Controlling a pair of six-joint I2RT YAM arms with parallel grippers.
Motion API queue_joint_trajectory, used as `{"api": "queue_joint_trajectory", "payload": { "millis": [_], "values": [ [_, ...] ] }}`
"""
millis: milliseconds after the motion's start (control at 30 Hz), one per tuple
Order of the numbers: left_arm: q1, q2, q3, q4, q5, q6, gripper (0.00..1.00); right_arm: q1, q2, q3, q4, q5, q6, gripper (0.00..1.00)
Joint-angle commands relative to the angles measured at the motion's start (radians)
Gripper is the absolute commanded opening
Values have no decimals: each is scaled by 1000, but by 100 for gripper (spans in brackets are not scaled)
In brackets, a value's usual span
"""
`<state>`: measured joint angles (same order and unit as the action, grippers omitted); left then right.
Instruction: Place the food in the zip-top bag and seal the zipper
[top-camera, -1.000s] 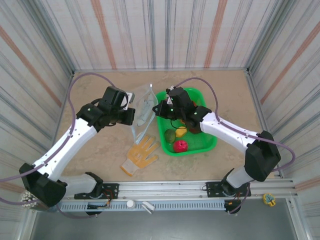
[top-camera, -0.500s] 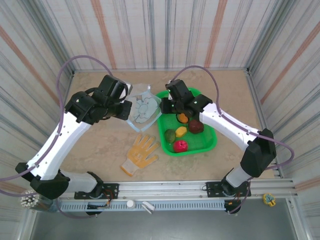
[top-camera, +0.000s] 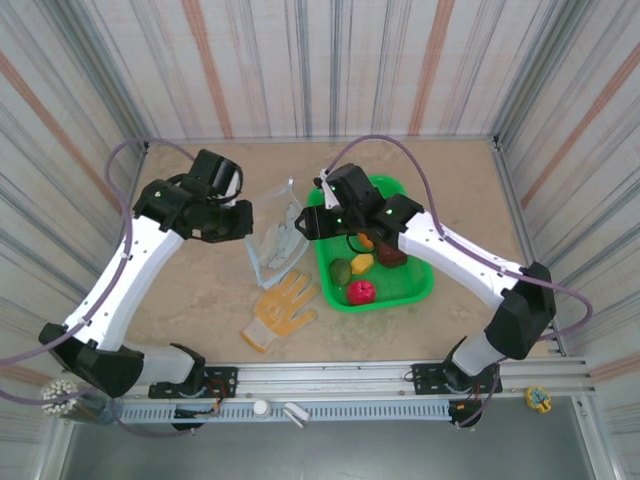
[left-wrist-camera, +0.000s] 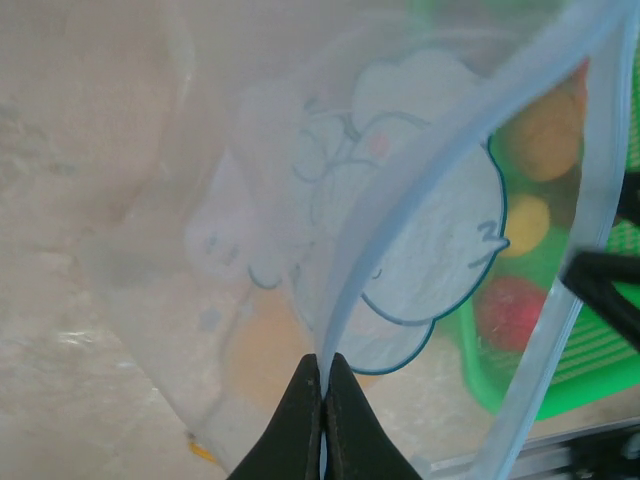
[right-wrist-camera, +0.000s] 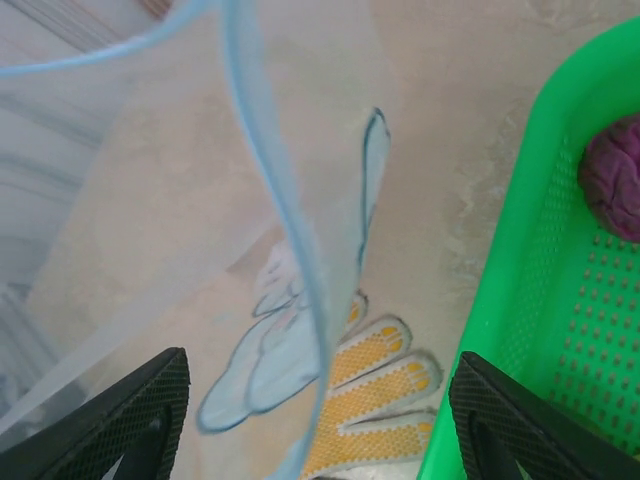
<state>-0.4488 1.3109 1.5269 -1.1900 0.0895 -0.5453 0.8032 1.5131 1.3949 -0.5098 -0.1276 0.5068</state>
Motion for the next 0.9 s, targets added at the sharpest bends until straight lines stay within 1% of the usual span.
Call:
{"api": "queue_joint_trajectory", "payload": {
  "millis": [0, 100, 200, 267, 367, 433, 500, 633, 733, 800, 867],
  "values": [
    [55, -35, -55, 78, 192, -109, 0, -11, -106, -31, -15, 17, -20, 73],
    [58, -6, -53, 78, 205, -133, 0, -22, -168, -58, -47, 12, -3, 75],
    [63, 23, -55, 75, 220, -188, 0, -31, -204, -62, -159, 88, 7, 73],
    [65, 21, -90, 139, 278, -214, 0, -54, -209, -77, -237, 98, 7, 70],
    [70, 19, -141, 222, 333, -299, 0, -93, -200, -125, -335, 126, 10, 71],
    [73, 14, -171, 274, 338, -344, 0, -115, -201, -176, -354, 142, 13, 72],
    [73, 10, -198, 328, 345, -369, 0, -135, -199, -220, -366, 206, 12, 73],
    [73, 26, -207, 363, 379, -369, 0, -177, -158, -269, -371, 313, -53, 75],
    [73, 29, -209, 364, 387, -346, 0, -201, -103, -272, -365, 349, -90, 76],
    [73, 18, -222, 369, 370, -337, 0, -214, -60, -270, -343, 371, -103, 78],
    [76, 8, -240, 385, 370, -331, 0, -228, -19, -271, -314, 347, -126, 80]
  ]
}}
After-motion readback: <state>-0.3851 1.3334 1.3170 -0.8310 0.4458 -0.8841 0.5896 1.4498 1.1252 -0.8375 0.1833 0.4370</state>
